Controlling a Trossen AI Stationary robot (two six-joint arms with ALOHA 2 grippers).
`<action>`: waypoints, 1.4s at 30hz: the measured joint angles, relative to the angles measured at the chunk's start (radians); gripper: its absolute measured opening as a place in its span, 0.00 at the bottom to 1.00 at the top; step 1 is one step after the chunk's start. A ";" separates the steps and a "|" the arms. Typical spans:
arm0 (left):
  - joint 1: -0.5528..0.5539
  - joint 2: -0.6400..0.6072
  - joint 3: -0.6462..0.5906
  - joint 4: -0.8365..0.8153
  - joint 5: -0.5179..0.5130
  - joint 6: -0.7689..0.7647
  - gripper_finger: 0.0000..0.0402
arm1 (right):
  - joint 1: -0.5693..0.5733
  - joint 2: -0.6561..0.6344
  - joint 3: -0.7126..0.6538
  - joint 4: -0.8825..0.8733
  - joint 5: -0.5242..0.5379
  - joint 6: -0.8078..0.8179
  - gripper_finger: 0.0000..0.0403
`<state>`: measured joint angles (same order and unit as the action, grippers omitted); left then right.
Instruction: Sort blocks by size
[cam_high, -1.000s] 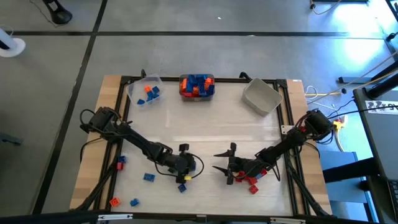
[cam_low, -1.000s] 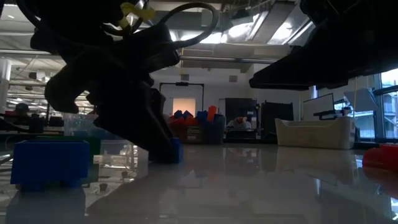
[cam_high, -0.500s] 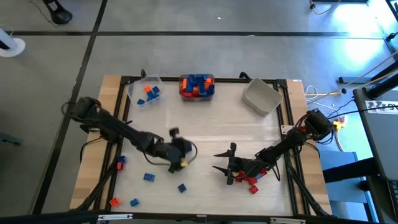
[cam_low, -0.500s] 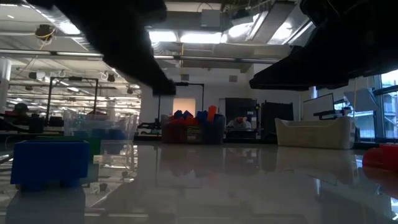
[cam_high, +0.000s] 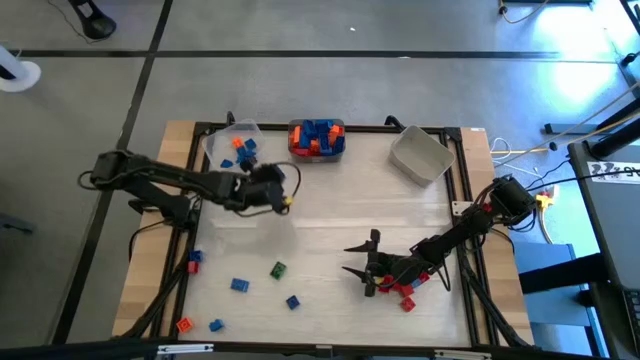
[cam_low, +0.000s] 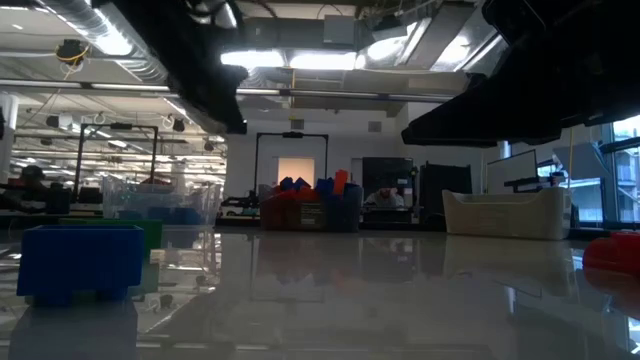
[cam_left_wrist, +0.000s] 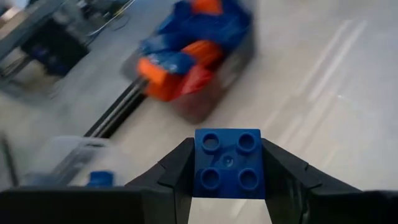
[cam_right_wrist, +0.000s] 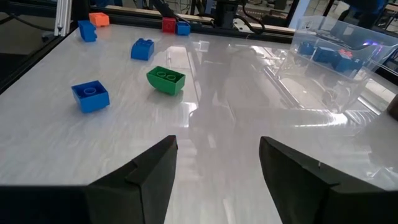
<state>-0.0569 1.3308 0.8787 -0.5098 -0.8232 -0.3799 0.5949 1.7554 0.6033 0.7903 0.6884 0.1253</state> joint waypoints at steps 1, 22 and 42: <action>0.027 0.000 0.000 -0.008 0.000 0.001 0.34 | 0.000 0.000 0.000 -0.001 0.000 0.000 0.57; 0.560 0.002 -0.004 -0.086 0.051 0.001 0.35 | 0.000 0.000 0.000 -0.011 0.000 0.000 0.57; 0.584 0.000 -0.001 -0.087 0.108 0.073 0.55 | 0.000 0.000 0.000 -0.015 -0.028 0.000 0.57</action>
<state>0.5275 1.3313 0.8773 -0.5970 -0.7151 -0.3064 0.5951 1.7554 0.6033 0.7750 0.6601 0.1253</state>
